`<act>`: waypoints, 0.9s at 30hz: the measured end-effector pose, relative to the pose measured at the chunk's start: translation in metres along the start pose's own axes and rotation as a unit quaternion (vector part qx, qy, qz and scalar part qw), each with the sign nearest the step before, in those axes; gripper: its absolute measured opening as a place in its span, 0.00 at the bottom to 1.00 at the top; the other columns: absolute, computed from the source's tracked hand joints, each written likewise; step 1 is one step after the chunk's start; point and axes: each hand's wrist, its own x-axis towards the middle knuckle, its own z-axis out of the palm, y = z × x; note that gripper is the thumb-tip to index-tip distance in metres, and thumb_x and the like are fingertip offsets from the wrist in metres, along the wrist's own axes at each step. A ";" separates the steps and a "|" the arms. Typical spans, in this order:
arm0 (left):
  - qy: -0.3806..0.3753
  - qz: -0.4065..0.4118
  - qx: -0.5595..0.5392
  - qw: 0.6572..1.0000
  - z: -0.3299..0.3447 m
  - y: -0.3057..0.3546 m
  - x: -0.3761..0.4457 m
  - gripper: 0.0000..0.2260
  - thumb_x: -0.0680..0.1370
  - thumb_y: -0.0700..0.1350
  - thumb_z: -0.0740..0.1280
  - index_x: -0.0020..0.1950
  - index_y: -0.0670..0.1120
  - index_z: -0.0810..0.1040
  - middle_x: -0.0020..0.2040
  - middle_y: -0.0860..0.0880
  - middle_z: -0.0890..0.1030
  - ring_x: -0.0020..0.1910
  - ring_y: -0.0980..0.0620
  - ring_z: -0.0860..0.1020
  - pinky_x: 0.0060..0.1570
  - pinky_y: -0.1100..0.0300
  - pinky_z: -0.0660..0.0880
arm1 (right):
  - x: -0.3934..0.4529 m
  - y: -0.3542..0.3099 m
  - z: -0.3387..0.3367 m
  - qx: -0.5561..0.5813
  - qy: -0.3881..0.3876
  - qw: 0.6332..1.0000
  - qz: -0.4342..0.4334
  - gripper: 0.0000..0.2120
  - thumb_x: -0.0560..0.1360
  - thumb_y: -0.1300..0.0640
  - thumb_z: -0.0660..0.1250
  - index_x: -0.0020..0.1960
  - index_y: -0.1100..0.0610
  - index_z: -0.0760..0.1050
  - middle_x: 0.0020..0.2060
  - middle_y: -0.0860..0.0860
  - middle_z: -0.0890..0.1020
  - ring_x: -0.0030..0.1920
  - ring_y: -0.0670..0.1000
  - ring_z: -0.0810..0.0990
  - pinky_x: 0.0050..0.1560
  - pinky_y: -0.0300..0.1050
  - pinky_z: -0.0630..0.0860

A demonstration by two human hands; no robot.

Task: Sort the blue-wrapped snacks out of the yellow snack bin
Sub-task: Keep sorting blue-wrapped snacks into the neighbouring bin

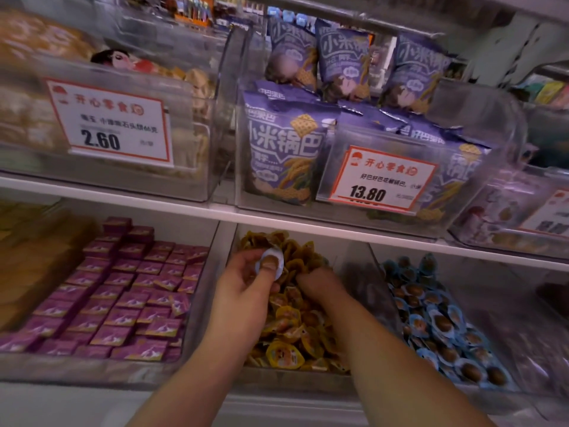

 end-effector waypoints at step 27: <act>-0.029 -0.050 -0.055 0.997 -0.006 0.016 -0.006 0.04 0.79 0.44 0.68 0.53 0.51 0.79 0.40 0.53 0.85 0.32 0.55 0.82 0.27 0.67 0.74 | -0.007 -0.006 -0.020 0.624 -0.163 0.763 0.037 0.24 0.73 0.43 0.66 0.59 0.60 0.83 0.55 0.62 0.84 0.59 0.65 0.81 0.60 0.62 0.77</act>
